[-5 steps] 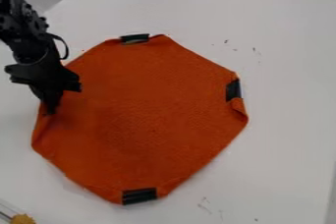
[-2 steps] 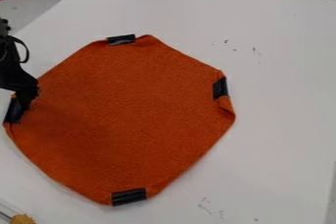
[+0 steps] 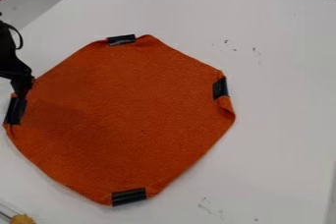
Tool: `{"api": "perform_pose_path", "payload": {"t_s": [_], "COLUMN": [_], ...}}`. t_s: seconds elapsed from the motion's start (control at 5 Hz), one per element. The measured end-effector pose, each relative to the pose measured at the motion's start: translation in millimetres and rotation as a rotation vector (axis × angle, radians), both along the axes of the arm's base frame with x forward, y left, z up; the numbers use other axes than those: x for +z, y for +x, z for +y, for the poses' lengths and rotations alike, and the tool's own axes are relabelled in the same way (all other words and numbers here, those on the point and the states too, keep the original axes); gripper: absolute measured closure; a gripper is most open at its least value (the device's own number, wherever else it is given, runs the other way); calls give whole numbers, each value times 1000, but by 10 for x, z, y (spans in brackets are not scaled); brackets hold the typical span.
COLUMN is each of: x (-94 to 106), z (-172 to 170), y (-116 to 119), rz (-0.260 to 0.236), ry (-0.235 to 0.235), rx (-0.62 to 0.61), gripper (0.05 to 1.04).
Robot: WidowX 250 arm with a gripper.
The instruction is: Unfold the cloth from top right to bottom left
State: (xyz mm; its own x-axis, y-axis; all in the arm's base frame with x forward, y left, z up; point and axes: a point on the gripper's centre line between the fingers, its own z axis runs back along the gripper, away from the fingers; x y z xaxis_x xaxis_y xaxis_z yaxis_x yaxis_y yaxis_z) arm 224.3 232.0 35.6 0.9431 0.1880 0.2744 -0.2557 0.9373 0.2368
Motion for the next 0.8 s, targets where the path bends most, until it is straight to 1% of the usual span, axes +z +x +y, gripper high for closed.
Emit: {"api": "perform_pose_path", "payload": {"t_s": [0.2,0.4,0.6,0.8], "x": [139,345,472,464], "z": [-280,-766,-1200,-1490], "y": [152,248,320,299], "rz": [-21,-22,-35,-53], "ry": [-55,-91,-58,-77], "rx": [-84,-186,-217,-187], "gripper": [83,83,83,83]}}
